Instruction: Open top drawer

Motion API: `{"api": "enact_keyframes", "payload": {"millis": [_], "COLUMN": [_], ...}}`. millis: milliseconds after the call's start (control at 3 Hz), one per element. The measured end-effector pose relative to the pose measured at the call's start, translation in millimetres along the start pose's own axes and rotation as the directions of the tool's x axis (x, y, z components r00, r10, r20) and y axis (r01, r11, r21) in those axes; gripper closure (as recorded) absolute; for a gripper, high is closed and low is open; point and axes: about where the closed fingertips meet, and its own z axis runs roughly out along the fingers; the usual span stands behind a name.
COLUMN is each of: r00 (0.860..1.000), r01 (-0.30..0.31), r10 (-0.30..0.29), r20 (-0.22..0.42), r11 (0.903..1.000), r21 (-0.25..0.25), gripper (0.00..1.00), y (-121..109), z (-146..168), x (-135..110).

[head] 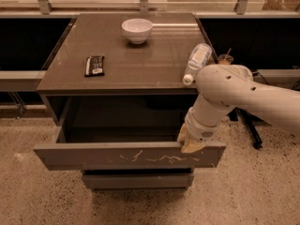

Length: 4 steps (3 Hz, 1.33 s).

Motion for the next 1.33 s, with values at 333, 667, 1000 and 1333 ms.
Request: {"api": "enact_keyframes", "payload": {"millis": [333,667,1000,1333], "r00": [1.000,1.000,1.000,1.000], "r01": [0.000,0.000,0.000,0.000], "r10": [0.000,0.000,0.000,0.000], "r20": [0.000,0.000,0.000,0.000], "r11": [1.0000,1.0000,1.0000,1.0000], "r21": [0.000,0.000,0.000,0.000], "gripper": [0.66,0.47,0.24,0.02], "y": [-1.6,-1.6,-1.6,-1.6], "z": [-1.3,-1.3,-1.3,-1.3], "x": [-0.8,-0.8,-0.8,-0.8]}}
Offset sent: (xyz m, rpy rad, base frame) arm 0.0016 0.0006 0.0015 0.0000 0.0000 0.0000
